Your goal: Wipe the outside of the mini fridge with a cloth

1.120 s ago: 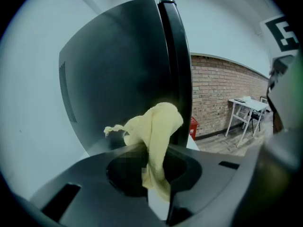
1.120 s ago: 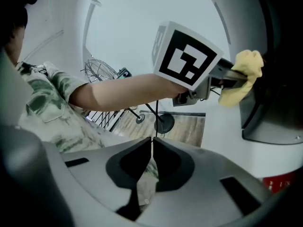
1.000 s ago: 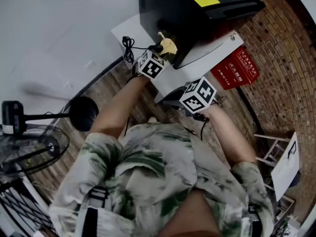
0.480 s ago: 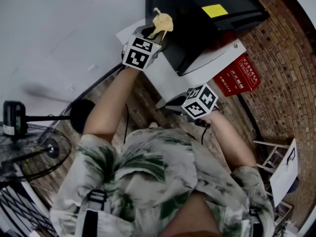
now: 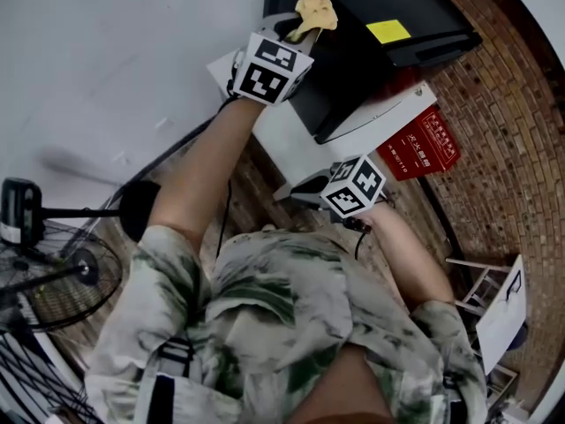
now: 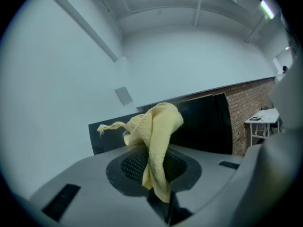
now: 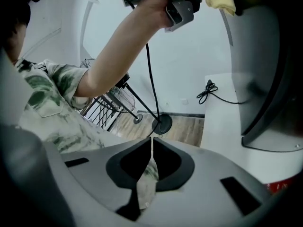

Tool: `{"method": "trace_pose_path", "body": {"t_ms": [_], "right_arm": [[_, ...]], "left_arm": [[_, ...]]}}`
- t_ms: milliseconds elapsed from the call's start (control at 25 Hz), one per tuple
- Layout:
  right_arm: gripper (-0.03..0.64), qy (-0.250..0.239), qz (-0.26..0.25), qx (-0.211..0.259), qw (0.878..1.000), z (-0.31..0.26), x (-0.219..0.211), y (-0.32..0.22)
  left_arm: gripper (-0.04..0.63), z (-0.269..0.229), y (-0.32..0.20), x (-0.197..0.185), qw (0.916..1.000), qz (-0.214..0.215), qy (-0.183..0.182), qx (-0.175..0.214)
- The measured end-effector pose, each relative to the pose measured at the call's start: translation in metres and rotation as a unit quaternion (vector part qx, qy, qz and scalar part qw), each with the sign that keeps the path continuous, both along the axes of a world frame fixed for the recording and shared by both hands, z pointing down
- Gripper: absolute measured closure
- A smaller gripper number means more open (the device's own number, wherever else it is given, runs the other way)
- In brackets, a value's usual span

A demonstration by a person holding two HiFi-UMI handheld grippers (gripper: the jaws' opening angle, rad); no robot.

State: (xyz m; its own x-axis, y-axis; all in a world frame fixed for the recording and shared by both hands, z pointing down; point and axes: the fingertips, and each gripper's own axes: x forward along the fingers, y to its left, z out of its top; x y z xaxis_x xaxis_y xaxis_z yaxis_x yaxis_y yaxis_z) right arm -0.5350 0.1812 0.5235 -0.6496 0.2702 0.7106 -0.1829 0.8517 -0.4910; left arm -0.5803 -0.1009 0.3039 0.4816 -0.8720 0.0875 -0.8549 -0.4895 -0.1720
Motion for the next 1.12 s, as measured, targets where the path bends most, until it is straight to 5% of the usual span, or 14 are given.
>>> {"method": "trace_pose_path", "body": {"t_ms": [440, 1120], "right_arm": [[0.583, 0.005, 0.013, -0.010, 1.000, 0.010, 0.010, -0.011], [0.583, 0.008, 0.012, -0.028, 0.999, 0.028, 0.001, -0.035]], "left_arm": [[0.520, 0.092, -0.006, 0.006, 0.9982, -0.006, -0.004, -0.060], [0.520, 0.231, -0.017, 0.006, 0.9843, 0.000, -0.032, -0.173]]}}
